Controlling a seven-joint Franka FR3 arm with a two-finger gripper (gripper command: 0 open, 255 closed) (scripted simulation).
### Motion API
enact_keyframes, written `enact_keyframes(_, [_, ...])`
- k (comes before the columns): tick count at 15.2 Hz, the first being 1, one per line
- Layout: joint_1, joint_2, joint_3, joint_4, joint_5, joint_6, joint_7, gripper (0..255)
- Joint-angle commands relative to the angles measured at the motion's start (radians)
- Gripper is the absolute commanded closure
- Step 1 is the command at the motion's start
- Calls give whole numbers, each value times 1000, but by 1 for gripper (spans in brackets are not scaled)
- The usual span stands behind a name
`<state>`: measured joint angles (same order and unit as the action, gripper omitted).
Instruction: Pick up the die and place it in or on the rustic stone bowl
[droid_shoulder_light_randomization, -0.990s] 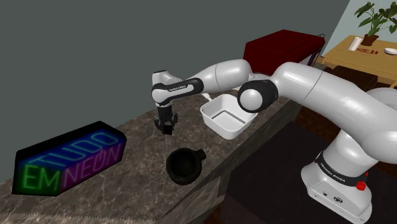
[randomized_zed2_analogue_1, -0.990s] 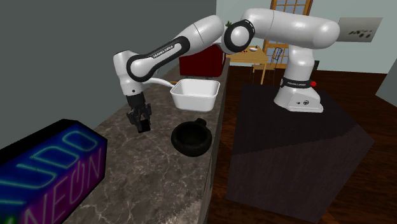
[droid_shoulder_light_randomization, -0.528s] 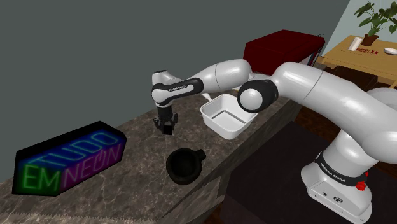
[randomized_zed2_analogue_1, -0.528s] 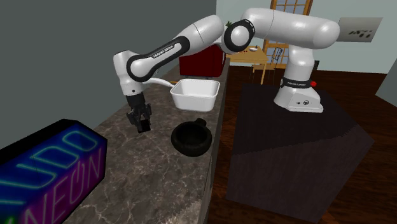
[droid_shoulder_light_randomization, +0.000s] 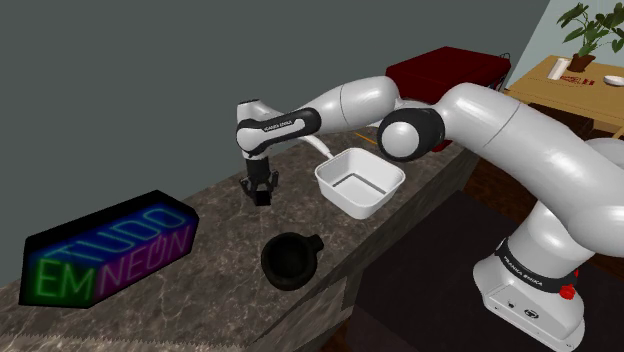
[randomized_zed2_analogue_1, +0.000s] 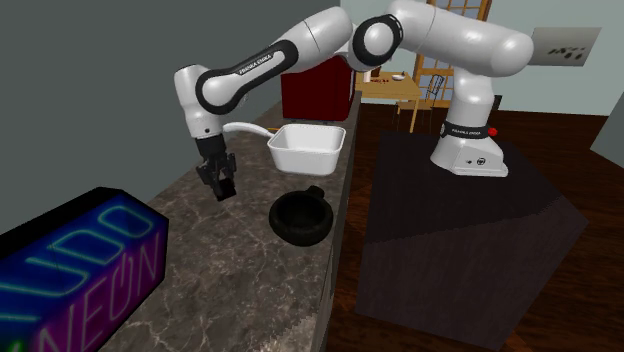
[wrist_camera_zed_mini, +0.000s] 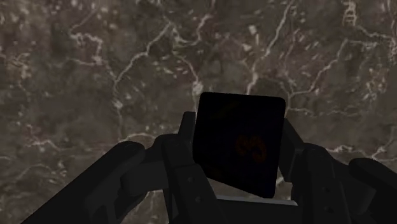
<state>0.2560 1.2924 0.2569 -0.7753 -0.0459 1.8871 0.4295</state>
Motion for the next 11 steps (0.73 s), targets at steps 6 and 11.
enact_keyframes(6, [-13,-90,6,-72,4,-18,9,255])
enact_keyframes(11, [-18,-140,10,-96,7,-44,16,255])
